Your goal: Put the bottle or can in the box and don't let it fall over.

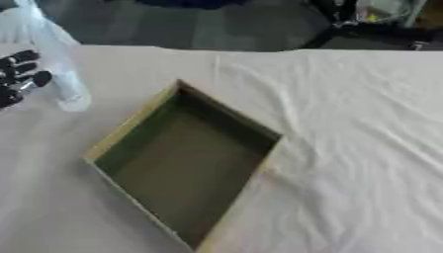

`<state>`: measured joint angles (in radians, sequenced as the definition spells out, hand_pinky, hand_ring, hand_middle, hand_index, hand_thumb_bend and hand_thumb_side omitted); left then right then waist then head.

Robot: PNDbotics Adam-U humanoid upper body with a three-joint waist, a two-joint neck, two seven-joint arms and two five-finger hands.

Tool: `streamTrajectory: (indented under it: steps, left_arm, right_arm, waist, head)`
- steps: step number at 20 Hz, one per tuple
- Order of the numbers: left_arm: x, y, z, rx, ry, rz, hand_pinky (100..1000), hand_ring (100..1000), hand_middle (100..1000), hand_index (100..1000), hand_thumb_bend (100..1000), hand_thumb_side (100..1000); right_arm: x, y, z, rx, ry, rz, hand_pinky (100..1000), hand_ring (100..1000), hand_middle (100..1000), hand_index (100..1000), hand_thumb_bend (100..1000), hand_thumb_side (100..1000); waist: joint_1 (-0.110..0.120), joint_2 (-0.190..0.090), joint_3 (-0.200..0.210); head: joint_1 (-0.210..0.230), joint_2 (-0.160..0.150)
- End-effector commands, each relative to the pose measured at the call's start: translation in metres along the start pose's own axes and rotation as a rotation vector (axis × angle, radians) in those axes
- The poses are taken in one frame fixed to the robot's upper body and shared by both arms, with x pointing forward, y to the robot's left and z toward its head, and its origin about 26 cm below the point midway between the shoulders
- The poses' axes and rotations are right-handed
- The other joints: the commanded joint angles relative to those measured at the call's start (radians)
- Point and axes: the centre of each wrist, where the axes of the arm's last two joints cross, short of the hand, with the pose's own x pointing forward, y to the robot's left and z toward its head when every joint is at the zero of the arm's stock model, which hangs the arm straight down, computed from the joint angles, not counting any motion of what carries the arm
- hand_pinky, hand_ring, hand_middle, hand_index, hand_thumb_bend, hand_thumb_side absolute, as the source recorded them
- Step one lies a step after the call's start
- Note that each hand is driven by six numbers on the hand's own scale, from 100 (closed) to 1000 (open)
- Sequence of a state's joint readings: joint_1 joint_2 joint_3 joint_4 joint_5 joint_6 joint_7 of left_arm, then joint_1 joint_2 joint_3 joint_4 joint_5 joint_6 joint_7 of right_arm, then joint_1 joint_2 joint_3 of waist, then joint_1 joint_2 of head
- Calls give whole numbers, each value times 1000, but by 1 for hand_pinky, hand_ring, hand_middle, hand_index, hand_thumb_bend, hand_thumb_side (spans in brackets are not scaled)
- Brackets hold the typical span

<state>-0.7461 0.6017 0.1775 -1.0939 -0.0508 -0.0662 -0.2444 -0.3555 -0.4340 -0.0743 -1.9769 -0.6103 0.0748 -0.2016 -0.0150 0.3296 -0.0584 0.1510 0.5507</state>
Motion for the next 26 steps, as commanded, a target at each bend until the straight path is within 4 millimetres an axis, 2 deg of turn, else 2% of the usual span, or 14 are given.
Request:
streamTrajectory:
  steps: [1,11,12,13,14,15,16,17,18,20,22,23,25,26]
  left_arm:
    - [12,8,-11,44,-25,-62,1000,1000,1000,887,659,462]
    - [15,7,-29,245,57,-134,1000,1000,1000,876,688,447]
    - [15,6,-32,265,73,-145,1000,1000,1000,851,668,412]
    - [14,6,-35,297,98,-155,1000,1000,1000,815,613,374]
    - [13,5,-37,328,121,-158,1000,1000,997,728,359,253]
    - [10,1,-39,356,150,-125,1000,1000,950,685,206,158]
    - [8,-2,-40,368,167,-75,953,976,871,552,100,100]
    - [7,-5,-41,366,177,-11,924,945,819,504,100,219]
    - [7,-5,-41,362,180,47,914,917,741,429,100,427]
    - [8,-5,-40,355,178,133,957,911,639,341,100,579]
    - [9,-5,-40,343,169,174,999,897,576,286,100,592]
    - [10,-5,-40,336,164,187,978,791,527,241,100,599]
    - [13,-5,-41,317,154,204,1000,614,493,201,100,592]
    - [14,-5,-42,304,147,209,1000,597,479,191,100,596]
  right_arm:
    - [9,5,-3,28,-39,7,1000,1000,894,1000,100,527]
    - [8,11,-5,52,-46,-12,1000,1000,893,1000,100,529]
    - [8,12,-6,56,-47,-16,1000,1000,893,1000,100,529]
    - [8,13,-6,62,-47,-21,1000,1000,893,1000,100,531]
    - [8,14,-7,66,-46,-26,1000,1000,893,1000,100,533]
    - [8,15,-7,67,-46,-30,1000,1000,893,1000,100,534]
    - [8,15,-8,65,-48,-33,1000,1000,893,1000,100,535]
    - [8,15,-8,61,-50,-34,1000,1000,893,1000,100,536]
    - [9,15,-8,59,-51,-33,1000,1000,894,1000,100,538]
    - [8,15,-8,61,-48,-31,1000,1000,894,1000,100,537]
    - [8,16,-8,64,-46,-28,1000,1000,894,1000,100,538]
    - [8,16,-8,64,-45,-28,1000,1000,894,1000,100,536]
    - [8,15,-8,63,-44,-28,1000,1000,893,1000,100,535]
    - [8,15,-8,62,-44,-28,1000,1000,891,1000,100,535]
  waist:
    - [-4,-11,-5]
    - [-15,10,-28]
    - [-17,12,-32]
    - [-19,15,-39]
    - [-21,18,-44]
    - [-21,20,-49]
    - [-20,24,-53]
    - [-19,26,-54]
    - [-17,29,-55]
    - [-15,31,-55]
    - [-14,31,-55]
    - [-14,30,-56]
    - [-14,27,-55]
    - [-14,26,-55]
  head:
    - [16,-26]
    - [37,-40]
    - [40,-45]
    - [45,-51]
    - [48,-56]
    - [53,-61]
    - [57,-64]
    - [58,-66]
    - [56,-65]
    - [51,-60]
    - [47,-52]
    - [44,-48]
    - [39,-45]
    - [37,-45]
